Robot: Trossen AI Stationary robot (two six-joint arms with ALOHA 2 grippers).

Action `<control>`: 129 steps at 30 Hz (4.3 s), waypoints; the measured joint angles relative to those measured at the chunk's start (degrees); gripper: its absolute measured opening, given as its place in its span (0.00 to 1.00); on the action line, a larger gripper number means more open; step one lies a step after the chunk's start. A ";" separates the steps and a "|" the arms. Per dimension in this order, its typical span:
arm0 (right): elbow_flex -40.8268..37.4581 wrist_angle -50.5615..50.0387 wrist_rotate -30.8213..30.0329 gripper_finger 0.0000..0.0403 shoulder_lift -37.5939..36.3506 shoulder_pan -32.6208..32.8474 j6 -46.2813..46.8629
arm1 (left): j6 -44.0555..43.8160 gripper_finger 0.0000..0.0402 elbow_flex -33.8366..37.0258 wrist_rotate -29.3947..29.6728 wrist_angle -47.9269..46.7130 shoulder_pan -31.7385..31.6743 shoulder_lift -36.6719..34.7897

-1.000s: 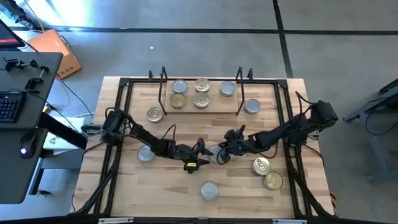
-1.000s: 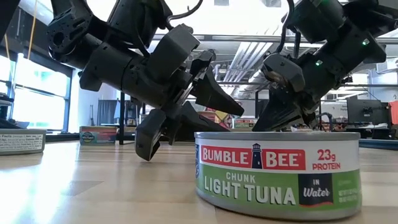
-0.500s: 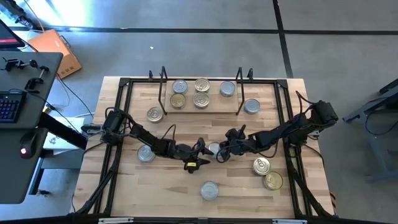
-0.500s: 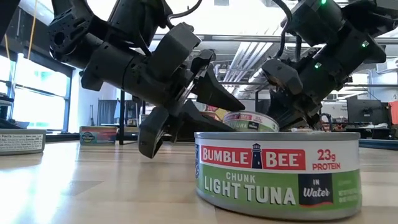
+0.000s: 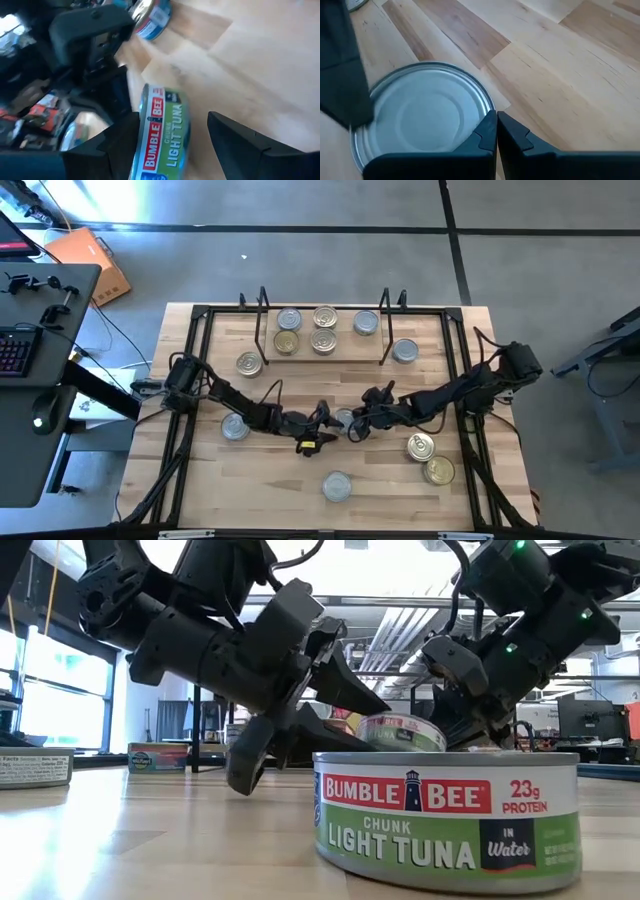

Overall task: Stack canned seafood by type on shelf
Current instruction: Put the bottom green tuna can on the shelf aligned with the other green tuna can, then stack the left green and blue tuna can on top of the green and blue tuna can on the back of the shelf

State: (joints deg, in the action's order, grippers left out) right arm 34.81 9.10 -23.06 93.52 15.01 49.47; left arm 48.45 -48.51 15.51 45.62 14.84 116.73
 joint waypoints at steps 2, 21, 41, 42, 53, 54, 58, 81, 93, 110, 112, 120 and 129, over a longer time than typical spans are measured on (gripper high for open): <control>-0.07 0.26 0.37 0.00 0.08 0.00 -0.30 | 0.14 0.57 0.02 1.46 0.83 -0.38 0.00; 0.00 0.65 1.20 0.00 -0.40 0.56 -2.17 | -1.87 0.31 0.02 2.32 0.66 1.68 -0.13; -0.07 -21.48 -24.47 0.00 -7.77 21.62 25.38 | -2.24 0.31 -16.61 16.69 -27.90 -2.92 -5.24; -0.07 -21.00 -25.76 0.00 -7.71 22.23 25.47 | -2.52 0.31 -18.32 16.53 -29.92 -4.45 -4.92; -0.04 -18.21 -30.85 0.00 -7.59 24.93 25.07 | 6.02 0.31 -27.70 14.55 -32.19 -17.35 1.72; -0.04 -18.06 -30.92 0.00 -7.61 24.93 25.05 | 6.66 0.31 -28.11 14.58 -32.43 -17.99 2.46; -0.02 -17.97 -31.01 0.00 -7.61 24.91 24.88 | 7.23 0.31 -29.55 12.24 -31.99 -19.70 4.61; -0.02 -17.75 -31.01 0.00 -7.61 24.91 25.08 | 7.43 0.47 -31.82 8.25 -31.22 -23.96 7.82; -0.02 -17.60 -30.74 0.00 -7.64 24.91 25.08 | 2.62 0.65 -31.82 5.44 -32.54 -24.28 7.82; 0.00 -17.24 -29.92 0.00 -7.64 24.91 25.08 | -2.34 0.68 -31.82 8.44 -29.00 -24.69 7.80; 0.00 -17.00 -29.93 0.00 -7.64 24.91 25.08 | -2.34 0.68 -31.82 8.61 -28.89 -24.69 7.80; 0.02 -16.27 -29.89 0.00 -7.64 24.91 25.06 | -2.45 0.67 -31.82 13.29 -38.40 -19.93 5.54; 0.07 -9.04 -30.46 0.00 -2.83 24.89 22.81 | -10.96 0.66 -24.81 15.19 -43.11 -11.42 -5.45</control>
State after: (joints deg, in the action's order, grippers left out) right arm 34.87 0.06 -53.52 90.69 39.90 72.27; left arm 37.49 -73.32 30.70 2.51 3.43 111.27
